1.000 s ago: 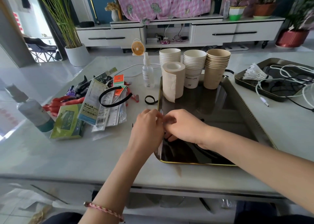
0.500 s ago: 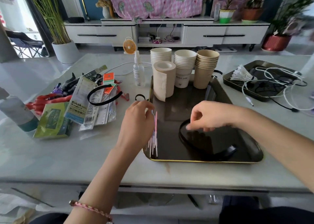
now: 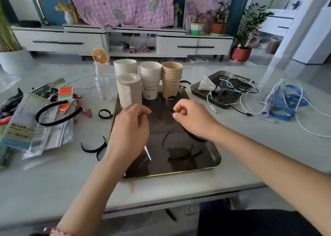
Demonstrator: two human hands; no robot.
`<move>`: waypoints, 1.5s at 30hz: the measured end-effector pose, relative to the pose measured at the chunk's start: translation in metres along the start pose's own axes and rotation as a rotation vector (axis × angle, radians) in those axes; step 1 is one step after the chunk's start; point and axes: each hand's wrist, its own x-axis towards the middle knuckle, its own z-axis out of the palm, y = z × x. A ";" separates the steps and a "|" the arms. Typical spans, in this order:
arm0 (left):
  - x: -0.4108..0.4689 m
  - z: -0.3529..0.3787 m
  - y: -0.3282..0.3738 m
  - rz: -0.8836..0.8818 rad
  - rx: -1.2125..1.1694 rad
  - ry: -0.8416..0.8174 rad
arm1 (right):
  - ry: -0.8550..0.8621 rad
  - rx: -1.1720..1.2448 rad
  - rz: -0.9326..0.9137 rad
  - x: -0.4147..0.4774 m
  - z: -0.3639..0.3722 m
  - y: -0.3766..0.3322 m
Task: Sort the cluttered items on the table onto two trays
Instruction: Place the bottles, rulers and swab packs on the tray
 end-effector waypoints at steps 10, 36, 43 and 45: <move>-0.006 0.043 0.044 0.156 -0.071 -0.160 | 0.154 -0.133 0.368 -0.012 -0.042 0.116; 0.023 0.073 0.000 0.032 0.244 -0.525 | 0.294 -0.864 -0.046 0.157 -0.054 0.138; 0.018 0.043 0.001 -0.078 0.490 -0.566 | 0.746 -0.347 -0.281 0.072 -0.072 0.093; 0.012 0.029 -0.004 -0.092 0.566 -0.559 | 0.662 -0.314 -0.414 0.047 -0.062 0.073</move>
